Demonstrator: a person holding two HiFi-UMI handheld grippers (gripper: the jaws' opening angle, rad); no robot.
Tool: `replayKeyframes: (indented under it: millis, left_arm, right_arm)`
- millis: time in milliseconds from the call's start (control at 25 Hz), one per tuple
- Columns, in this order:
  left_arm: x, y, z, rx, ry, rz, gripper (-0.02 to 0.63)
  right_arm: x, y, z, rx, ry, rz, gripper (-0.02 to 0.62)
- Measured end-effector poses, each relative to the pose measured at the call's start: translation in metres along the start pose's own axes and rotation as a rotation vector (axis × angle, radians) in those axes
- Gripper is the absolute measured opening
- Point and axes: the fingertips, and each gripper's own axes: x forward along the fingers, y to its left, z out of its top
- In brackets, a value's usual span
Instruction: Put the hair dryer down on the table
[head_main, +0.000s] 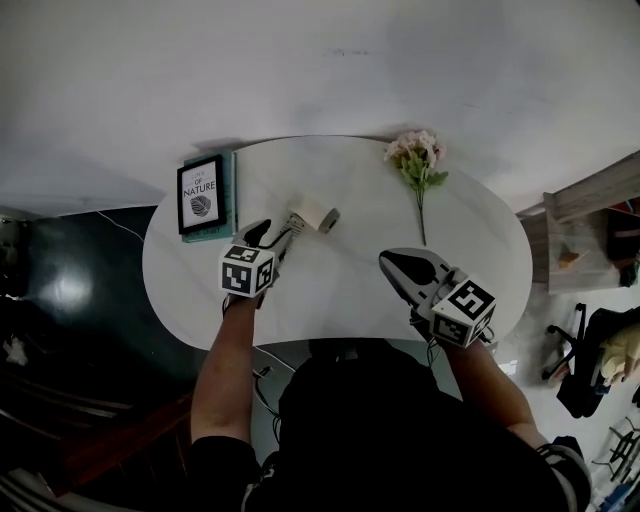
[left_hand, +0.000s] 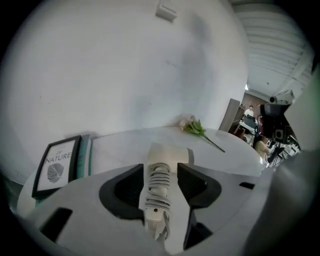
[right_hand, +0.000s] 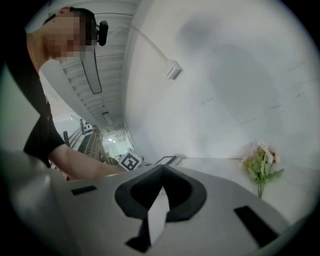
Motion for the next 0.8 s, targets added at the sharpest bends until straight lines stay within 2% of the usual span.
replayKeyframes:
  millis: [120,320,400,480,680,800]
  left_arm:
    - [-0.035,0.002,0.011,0.0,-0.088,0.012,0.136]
    - [-0.105,0.011,0.017,-0.026,-0.26,0.036,0.09]
    - [-0.14,0.016,0.02,-0.046,-0.343,0.059,0.053]
    - [-0.177,0.016,0.022,-0.039,-0.43,0.08,0.009]
    - [-0.258,0.012,0.014,-0.002,-0.586,0.054,0.009]
    - [-0.288,0.009,0.007,0.015,-0.623,0.04,0.008]
  right_arm:
    - [0.006,0.022,0.011,-0.039,-0.011,-0.002,0.006]
    - [0.021,0.075,0.027,-0.096,-0.055,-0.021,0.006]
    - [0.026,0.101,0.031,-0.134,-0.062,-0.023,0.01]
    - [0.031,0.13,0.033,-0.181,-0.065,-0.018,0.042]
    - [0.04,0.196,0.027,-0.227,-0.076,-0.039,0.048]
    - [0.038,0.224,0.028,-0.248,-0.087,-0.055,0.039]
